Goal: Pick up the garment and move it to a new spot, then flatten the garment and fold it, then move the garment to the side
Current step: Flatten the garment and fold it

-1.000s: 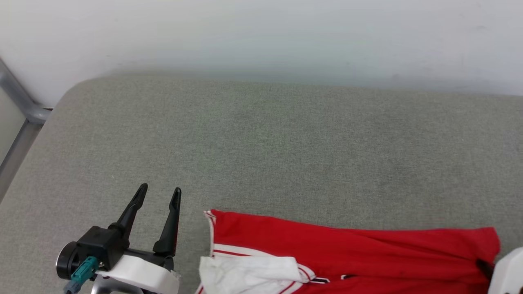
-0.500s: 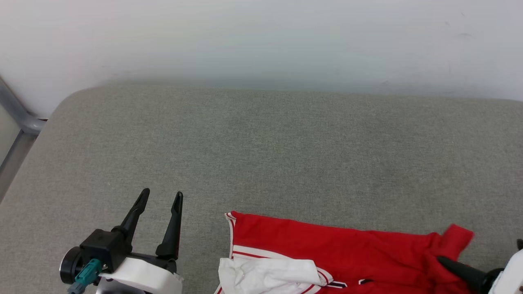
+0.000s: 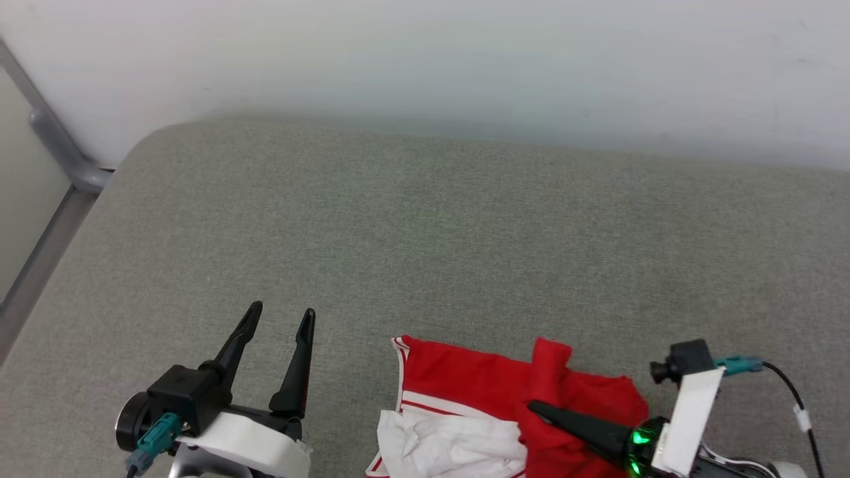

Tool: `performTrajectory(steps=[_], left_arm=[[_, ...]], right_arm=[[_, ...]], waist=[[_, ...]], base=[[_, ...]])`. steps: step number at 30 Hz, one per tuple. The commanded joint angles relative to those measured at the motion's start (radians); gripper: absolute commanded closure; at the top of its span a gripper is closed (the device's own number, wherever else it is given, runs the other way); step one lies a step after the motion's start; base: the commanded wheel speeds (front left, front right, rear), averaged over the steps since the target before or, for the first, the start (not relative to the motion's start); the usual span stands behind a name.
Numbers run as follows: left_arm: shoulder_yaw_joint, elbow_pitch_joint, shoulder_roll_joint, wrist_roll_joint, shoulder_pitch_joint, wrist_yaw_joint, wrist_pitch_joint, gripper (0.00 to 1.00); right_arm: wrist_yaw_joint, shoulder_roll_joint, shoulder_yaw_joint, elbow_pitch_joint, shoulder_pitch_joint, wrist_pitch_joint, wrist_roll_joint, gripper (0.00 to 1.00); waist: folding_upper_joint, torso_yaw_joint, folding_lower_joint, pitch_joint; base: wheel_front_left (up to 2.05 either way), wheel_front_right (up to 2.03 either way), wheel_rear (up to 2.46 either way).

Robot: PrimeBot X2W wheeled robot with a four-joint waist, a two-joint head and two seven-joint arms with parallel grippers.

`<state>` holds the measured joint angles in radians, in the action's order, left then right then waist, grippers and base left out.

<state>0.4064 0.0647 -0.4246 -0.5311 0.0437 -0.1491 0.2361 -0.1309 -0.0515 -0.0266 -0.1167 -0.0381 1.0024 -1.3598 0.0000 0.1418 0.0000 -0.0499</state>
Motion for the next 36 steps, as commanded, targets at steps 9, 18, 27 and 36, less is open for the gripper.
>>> performTrajectory(steps=[9,18,27,36], left_arm=[[0.010,-0.026,0.038,0.003,0.066,0.034,0.017,0.00],[-0.002,-0.060,0.053,0.009,0.081,0.058,0.026,0.00],[-0.019,-0.083,0.057,0.017,0.068,0.056,0.029,0.00],[-0.039,-0.090,0.049,0.018,0.037,0.037,0.030,0.00]], right_arm=[[0.000,0.002,0.230,-0.096,-0.113,-0.189,0.043,1.00],[0.000,0.001,0.325,-0.110,-0.148,-0.274,0.046,0.00],[0.000,-0.072,0.316,0.041,-0.137,-0.550,0.444,0.00],[0.000,-0.071,0.021,0.111,-0.030,-0.739,0.909,0.00]], waist=[[0.0000,0.062,0.0000,-0.076],[0.0000,0.057,0.0000,-0.085],[0.0000,0.014,0.0000,-0.044],[0.0000,-0.023,0.0000,-0.007]], base=[[0.00,0.00,0.00],[0.00,0.00,0.00],[0.00,0.00,0.00],[0.00,0.00,0.00]])
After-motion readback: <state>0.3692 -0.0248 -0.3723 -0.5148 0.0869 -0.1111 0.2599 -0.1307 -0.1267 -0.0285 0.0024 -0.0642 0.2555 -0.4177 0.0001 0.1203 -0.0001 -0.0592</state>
